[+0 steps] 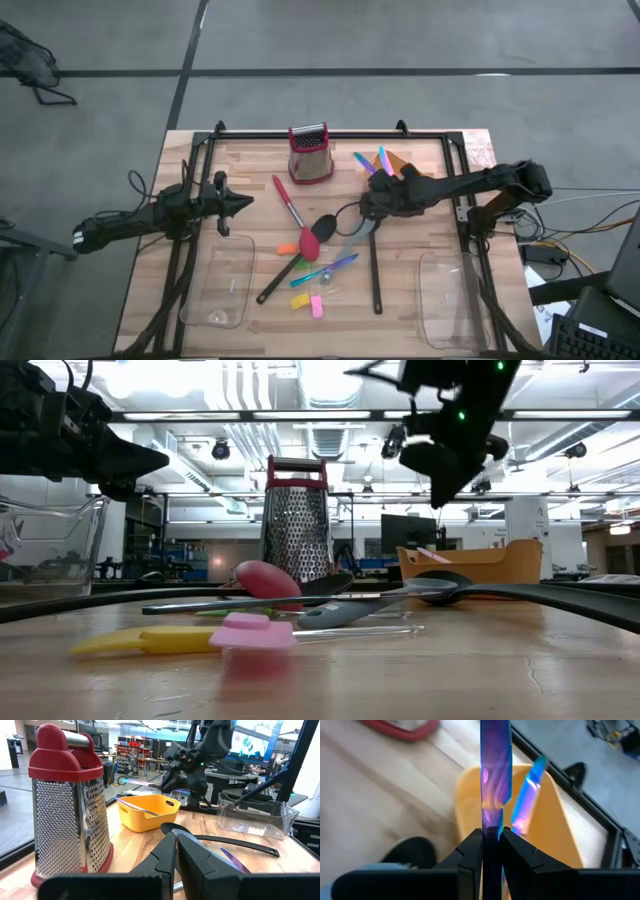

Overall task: Pick & Place Kitchen Items
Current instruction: Put the top purple kitchen knife into the yellow bin

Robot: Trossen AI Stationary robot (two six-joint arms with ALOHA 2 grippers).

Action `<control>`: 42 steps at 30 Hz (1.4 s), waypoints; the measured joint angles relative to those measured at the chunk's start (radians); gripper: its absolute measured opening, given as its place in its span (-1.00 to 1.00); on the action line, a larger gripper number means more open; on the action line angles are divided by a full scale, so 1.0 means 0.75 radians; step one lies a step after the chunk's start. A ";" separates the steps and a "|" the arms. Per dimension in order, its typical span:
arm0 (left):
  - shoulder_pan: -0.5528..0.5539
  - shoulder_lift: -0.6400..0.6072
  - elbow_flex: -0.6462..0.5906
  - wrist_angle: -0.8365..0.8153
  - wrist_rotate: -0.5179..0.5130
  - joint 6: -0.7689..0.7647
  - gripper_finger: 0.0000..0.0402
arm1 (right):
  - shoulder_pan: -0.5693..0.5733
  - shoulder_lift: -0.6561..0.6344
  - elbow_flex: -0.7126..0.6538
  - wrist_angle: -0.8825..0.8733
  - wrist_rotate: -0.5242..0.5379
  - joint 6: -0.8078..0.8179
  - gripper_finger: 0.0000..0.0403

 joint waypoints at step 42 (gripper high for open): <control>0.000 -0.001 0.000 -0.001 0.000 0.000 -0.88 | -0.304 -0.055 -0.368 0.339 -0.002 -0.062 -0.69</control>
